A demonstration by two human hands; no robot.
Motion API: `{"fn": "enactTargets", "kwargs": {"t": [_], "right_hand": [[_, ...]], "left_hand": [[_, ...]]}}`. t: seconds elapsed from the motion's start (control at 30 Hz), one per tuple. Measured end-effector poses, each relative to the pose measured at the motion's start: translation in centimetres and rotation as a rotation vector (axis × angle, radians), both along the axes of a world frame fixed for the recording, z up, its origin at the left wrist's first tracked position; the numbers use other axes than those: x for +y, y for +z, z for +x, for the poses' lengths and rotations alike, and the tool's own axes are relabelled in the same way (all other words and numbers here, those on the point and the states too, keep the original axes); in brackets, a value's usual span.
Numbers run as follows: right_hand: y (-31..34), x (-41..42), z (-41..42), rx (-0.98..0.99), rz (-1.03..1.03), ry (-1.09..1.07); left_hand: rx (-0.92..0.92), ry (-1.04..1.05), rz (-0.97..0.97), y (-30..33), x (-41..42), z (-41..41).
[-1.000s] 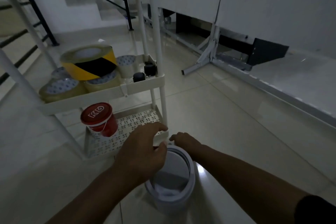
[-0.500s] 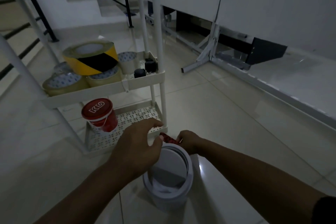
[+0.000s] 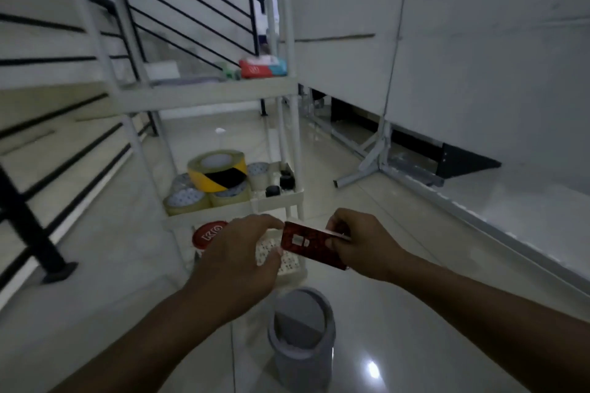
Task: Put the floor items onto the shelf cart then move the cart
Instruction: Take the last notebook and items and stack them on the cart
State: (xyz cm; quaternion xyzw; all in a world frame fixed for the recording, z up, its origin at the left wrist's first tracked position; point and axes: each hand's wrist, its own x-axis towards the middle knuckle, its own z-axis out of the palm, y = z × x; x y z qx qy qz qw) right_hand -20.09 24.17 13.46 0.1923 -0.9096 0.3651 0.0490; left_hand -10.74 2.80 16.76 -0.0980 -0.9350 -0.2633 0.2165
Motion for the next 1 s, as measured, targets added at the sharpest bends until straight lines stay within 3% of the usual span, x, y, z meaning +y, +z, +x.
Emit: {"fn": "enactTargets", "kwargs": {"t": [0.27, 0.57, 0.9, 1.0], "right_hand": [[13.0, -2.7, 3.5, 0.435, -0.131, 0.088], [23.0, -11.8, -3.2, 0.726, -0.27, 0.033], [24.7, -26.0, -13.3, 0.825, 0.102, -0.061], [24.4, -27.8, -16.7, 0.725, 0.197, -0.095]], "left_hand": [[0.228, 0.068, -0.027, 9.6, -2.7, 2.8], [0.37, 0.195, -0.059, 16.2, -7.7, -1.6], [0.372, 0.239, -0.063, 14.4, -13.7, -6.6], [0.363, 0.248, -0.059, 14.0, -15.0, -7.3]]}}
